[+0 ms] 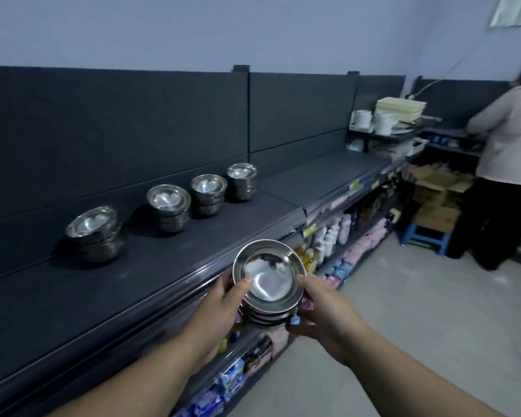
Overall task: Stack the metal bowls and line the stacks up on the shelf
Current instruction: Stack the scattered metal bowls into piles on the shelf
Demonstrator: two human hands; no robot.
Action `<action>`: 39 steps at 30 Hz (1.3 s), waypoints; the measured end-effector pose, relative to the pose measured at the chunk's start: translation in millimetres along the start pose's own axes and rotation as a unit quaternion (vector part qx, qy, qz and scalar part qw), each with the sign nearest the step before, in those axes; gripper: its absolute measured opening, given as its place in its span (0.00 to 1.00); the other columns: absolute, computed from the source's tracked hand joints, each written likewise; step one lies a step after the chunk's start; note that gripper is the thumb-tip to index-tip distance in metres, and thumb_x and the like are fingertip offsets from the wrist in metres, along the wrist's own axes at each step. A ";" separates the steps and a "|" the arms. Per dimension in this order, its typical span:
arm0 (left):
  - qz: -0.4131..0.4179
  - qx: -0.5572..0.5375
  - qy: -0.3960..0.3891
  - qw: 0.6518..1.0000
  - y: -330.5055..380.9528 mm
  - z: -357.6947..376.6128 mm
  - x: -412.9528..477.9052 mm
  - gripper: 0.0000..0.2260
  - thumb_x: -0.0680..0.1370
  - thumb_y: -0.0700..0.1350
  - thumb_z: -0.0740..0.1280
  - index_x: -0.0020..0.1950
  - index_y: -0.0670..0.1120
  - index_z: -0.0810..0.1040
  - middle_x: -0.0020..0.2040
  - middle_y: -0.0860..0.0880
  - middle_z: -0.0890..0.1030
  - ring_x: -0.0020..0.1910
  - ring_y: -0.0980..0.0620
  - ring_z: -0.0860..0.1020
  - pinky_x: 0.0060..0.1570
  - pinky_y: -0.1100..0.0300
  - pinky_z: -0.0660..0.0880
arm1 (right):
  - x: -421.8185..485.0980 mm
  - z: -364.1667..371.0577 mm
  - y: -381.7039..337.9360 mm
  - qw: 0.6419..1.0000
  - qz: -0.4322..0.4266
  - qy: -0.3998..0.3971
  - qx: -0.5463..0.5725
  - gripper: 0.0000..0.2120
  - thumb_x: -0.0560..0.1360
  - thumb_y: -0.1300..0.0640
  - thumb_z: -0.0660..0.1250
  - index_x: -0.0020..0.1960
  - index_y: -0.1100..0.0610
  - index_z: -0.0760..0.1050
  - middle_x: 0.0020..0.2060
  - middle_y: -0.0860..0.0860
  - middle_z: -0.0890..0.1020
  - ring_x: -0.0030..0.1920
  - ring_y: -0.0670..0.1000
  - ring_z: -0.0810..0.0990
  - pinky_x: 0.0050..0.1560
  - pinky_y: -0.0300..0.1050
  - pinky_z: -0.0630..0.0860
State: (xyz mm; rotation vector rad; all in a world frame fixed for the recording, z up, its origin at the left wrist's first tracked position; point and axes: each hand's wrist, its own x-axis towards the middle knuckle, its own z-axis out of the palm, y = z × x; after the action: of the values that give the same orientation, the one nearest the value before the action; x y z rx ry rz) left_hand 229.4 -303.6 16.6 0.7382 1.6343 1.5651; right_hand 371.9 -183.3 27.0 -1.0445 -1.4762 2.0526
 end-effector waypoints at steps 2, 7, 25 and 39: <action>-0.013 0.008 -0.031 0.999 1.8 31.3 21.5 0.20 0.72 0.63 0.68 0.61 0.59 0.75 0.57 0.53 0.83 0.56 0.53 0.79 0.64 0.44 0.73 | 4.6 -33.5 -7.8 0.999 0.005 0.032 0.012 0.07 0.78 0.51 0.64 0.51 0.49 0.81 0.49 0.51 0.81 0.51 0.58 0.79 0.52 0.58 0.81; -0.018 0.020 -0.087 0.996 -0.5 92.4 82.7 0.20 0.67 0.67 0.69 0.56 0.64 0.76 0.57 0.55 0.83 0.57 0.53 0.81 0.59 0.47 0.77 | 33.7 -97.9 -20.8 0.995 0.003 0.090 0.038 0.11 0.79 0.50 0.63 0.59 0.51 0.78 0.53 0.52 0.80 0.48 0.56 0.78 0.52 0.56 0.80; -0.015 0.000 -0.162 0.987 49.2 211.9 415.5 0.17 0.75 0.59 0.67 0.62 0.58 0.74 0.56 0.55 0.83 0.54 0.58 0.81 0.52 0.56 0.80 | 294.6 -223.0 -151.6 0.981 -0.026 0.187 0.053 0.12 0.80 0.48 0.61 0.60 0.47 0.78 0.55 0.48 0.81 0.56 0.54 0.80 0.54 0.56 0.81; -0.033 -0.034 -0.028 0.998 70.6 361.0 599.7 0.18 0.78 0.58 0.62 0.67 0.58 0.70 0.53 0.62 0.78 0.50 0.62 0.77 0.44 0.57 0.77 | 497.6 -399.3 -239.7 0.998 -0.017 0.064 0.005 0.13 0.78 0.45 0.64 0.61 0.44 0.78 0.58 0.49 0.83 0.58 0.55 0.82 0.54 0.57 0.82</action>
State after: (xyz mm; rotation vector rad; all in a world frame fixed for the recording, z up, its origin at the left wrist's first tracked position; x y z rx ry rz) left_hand 186.5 398.6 21.2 0.6793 1.5426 1.5313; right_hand 334.7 497.2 17.4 -1.1169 -1.4079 1.9311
